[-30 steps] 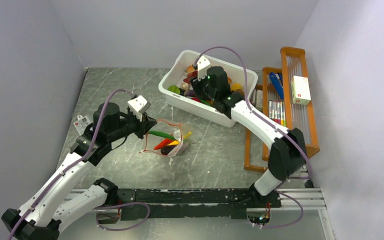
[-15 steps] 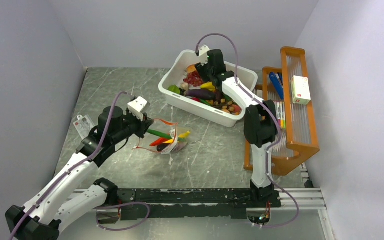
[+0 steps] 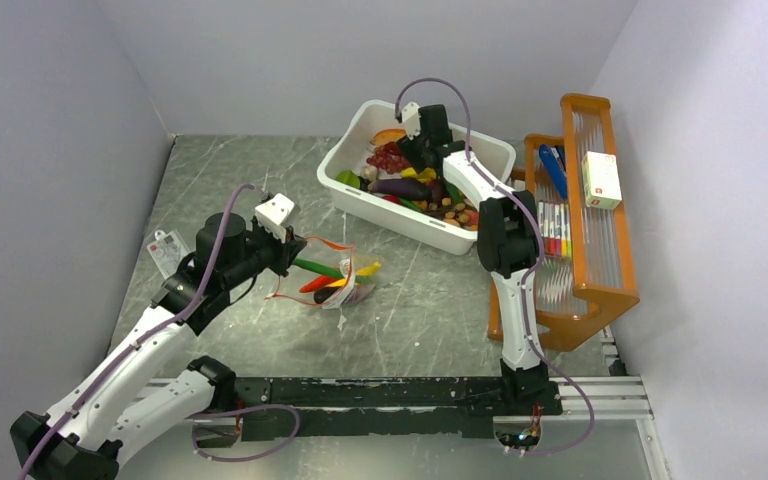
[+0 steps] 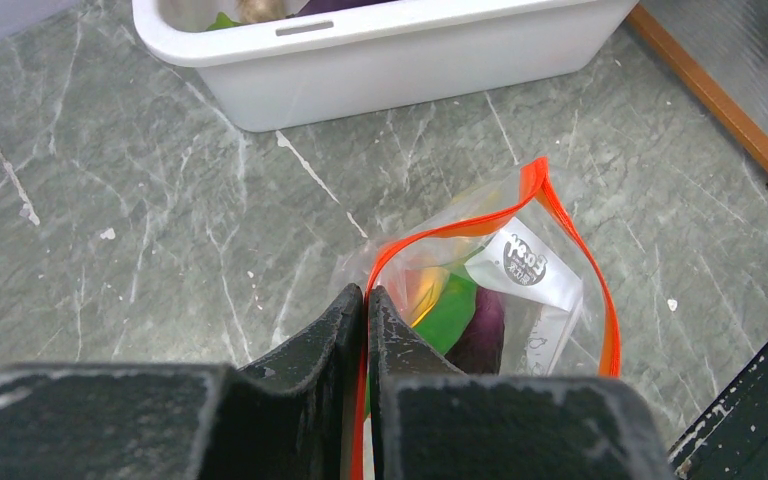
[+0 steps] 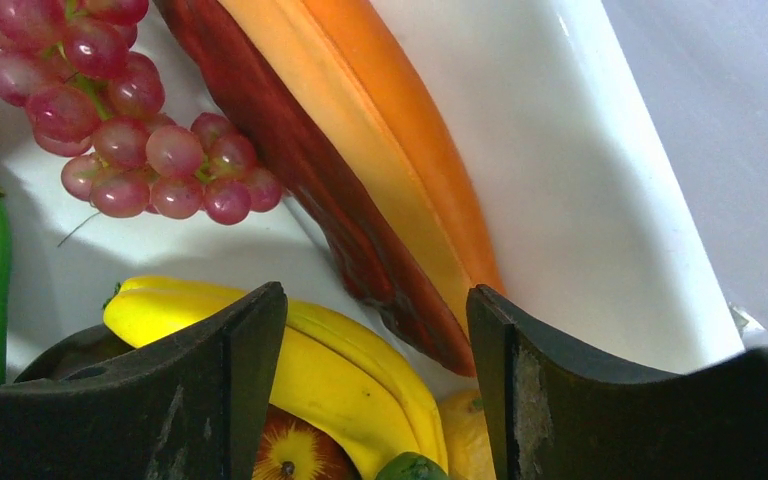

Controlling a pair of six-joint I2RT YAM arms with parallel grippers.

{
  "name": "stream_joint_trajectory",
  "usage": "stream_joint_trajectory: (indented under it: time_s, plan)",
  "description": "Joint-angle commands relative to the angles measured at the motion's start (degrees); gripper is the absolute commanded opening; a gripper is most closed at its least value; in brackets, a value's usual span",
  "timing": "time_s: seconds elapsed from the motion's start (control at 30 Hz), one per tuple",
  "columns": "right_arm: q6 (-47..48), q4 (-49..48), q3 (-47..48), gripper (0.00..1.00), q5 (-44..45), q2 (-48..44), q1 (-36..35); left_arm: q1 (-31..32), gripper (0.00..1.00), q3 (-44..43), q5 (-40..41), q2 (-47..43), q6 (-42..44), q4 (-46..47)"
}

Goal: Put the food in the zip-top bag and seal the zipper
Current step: Pick up the fake vegetable from the bin.

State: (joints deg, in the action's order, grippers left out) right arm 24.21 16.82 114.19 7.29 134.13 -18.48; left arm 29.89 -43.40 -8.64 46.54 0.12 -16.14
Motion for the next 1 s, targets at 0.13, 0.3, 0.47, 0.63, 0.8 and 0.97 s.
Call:
stream_joint_trajectory:
  time_s: [0.13, 0.3, 0.47, 0.63, 0.8, 0.97]
  plan:
    - [2.44, -3.79, 1.29, 0.71, 0.47, 2.01, 0.91, -0.27, 0.07, -0.42, -0.25, -0.40, 0.65, 0.37]
    - [2.42, -3.00, 4.06, 0.74, -0.75, 4.65, 1.48, -0.27, 0.07, -0.34, 0.06, -0.88, 0.75, 0.31]
    - [2.60, -1.48, 6.43, 0.75, -2.13, 6.98, 1.86, -0.27, 0.07, -0.20, 0.10, -0.91, 0.84, 0.47]
    - [4.01, 1.60, 6.03, 0.73, -7.43, 6.26, 1.96, -0.36, 0.07, -0.54, 0.11, -0.40, 0.89, 0.18]
    - [4.53, 5.76, 4.82, 0.70, -15.44, 2.78, 1.96, -0.36, 0.07, -0.39, 0.41, -0.89, 0.86, 0.29]
    - [3.28, 8.73, 4.73, 0.63, -23.12, -0.90, 1.88, -0.36, 0.07, -0.29, 0.55, -1.28, 0.92, 0.33]
